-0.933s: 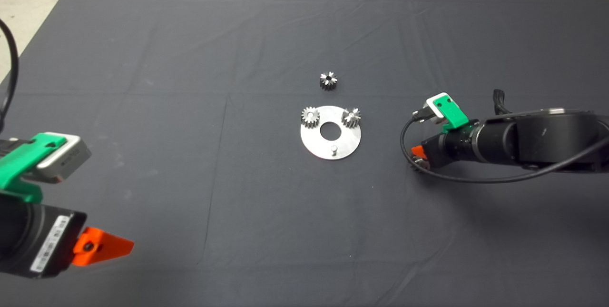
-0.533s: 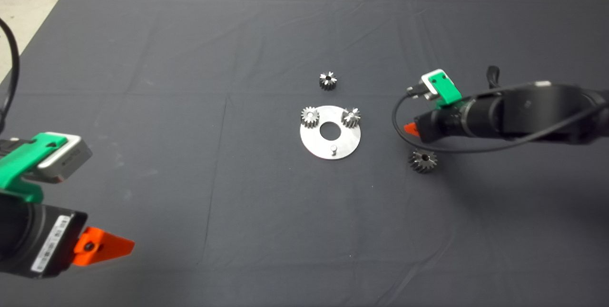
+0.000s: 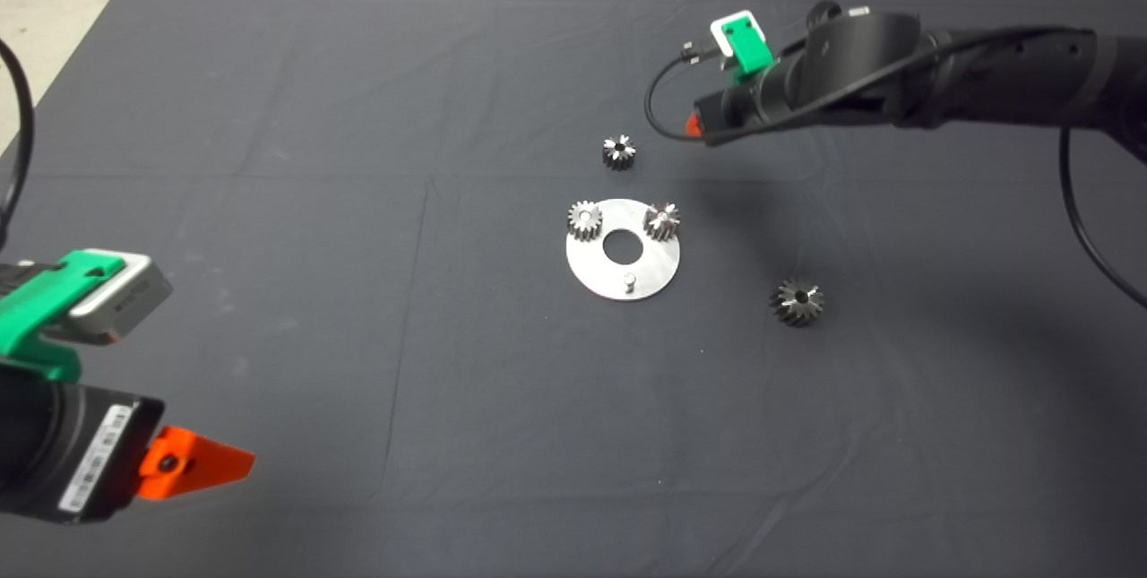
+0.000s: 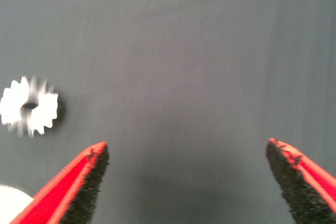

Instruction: Remove an incorrectly installed larger gear and replace it with the correct smaller gear

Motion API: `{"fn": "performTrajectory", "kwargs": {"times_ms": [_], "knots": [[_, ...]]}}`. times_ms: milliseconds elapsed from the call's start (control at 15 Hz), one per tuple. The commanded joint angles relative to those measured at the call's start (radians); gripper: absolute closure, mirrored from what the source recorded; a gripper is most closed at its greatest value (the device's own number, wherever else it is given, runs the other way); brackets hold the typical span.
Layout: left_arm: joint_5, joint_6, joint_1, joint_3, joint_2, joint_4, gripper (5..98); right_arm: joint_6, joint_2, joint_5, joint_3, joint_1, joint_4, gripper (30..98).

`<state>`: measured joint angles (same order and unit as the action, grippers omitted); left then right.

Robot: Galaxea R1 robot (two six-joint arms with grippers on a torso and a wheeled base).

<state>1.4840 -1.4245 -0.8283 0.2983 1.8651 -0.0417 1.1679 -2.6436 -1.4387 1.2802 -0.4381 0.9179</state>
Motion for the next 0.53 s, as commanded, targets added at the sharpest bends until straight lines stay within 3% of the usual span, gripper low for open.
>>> {"fn": "performTrajectory", "kwargs": {"times_ms": [0, 67, 200, 267, 400, 467], "knots": [[-0.017, -0.002, -0.003, -0.015, -0.002, -0.02, 5.8, 0.003, -0.059, 0.038, 0.076, -0.045, -0.051, 48.0], [-0.018, -0.001, -0.003, -0.015, -0.003, -0.02, 5.8, 0.007, -0.061, 0.052, 0.08, -0.045, -0.06, 46.9], [-0.024, 0.001, -0.003, -0.013, -0.004, -0.02, 5.8, 0.03, -0.075, 0.121, 0.116, -0.044, -0.063, 45.0], [-0.028, 0.0, -0.002, -0.014, -0.003, -0.02, 5.8, 0.05, -0.085, 0.139, 0.141, -0.042, -0.063, 42.4], [-0.027, 0.003, -0.003, -0.015, -0.019, -0.02, 5.8, 0.066, -0.091, 0.143, 0.157, -0.04, -0.063, 41.3], [-0.027, 0.004, -0.003, -0.015, -0.023, -0.02, 5.8, 0.076, -0.1, 0.155, 0.172, -0.038, -0.063, 37.7]]}}
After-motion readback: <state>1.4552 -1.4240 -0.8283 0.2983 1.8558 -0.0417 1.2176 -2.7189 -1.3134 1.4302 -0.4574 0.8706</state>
